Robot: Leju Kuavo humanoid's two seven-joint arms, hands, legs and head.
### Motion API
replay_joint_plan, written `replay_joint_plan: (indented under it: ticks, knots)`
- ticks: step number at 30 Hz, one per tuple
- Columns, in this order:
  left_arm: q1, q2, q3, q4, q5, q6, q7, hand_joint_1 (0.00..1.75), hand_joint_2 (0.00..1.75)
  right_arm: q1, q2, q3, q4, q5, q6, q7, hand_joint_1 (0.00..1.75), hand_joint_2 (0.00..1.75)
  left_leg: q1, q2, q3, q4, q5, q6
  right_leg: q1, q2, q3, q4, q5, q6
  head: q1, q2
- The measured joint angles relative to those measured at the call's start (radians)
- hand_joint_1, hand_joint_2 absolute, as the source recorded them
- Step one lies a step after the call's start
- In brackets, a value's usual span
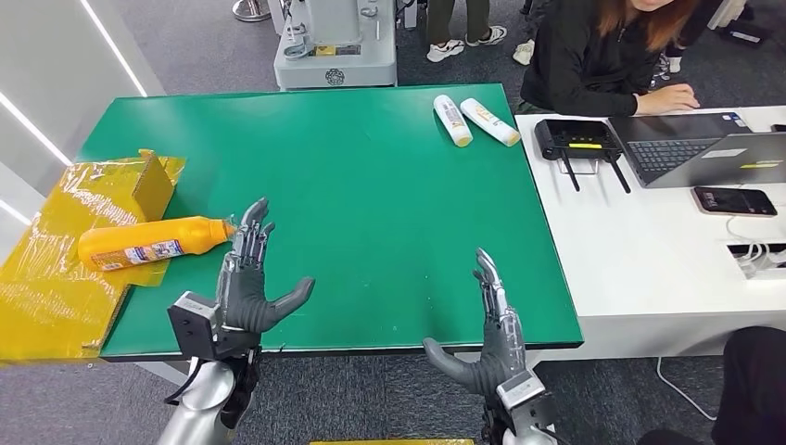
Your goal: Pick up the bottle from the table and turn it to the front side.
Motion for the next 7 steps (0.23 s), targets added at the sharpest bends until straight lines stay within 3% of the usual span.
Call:
replay_joint_plan:
  ticks: [7]
  knots:
    - [0.065,-0.010,-0.014,-0.077,0.025,0.002,0.015,0.00,1.75,0.045,-0.001,-0.026,-0.050,0.005,-0.042,-0.006,0.00,1.75,0.000,0.000,0.001,0.000,0.000,0.000,0.000,0.000,0.001,0.000,0.000,0.000,0.000,0.000]
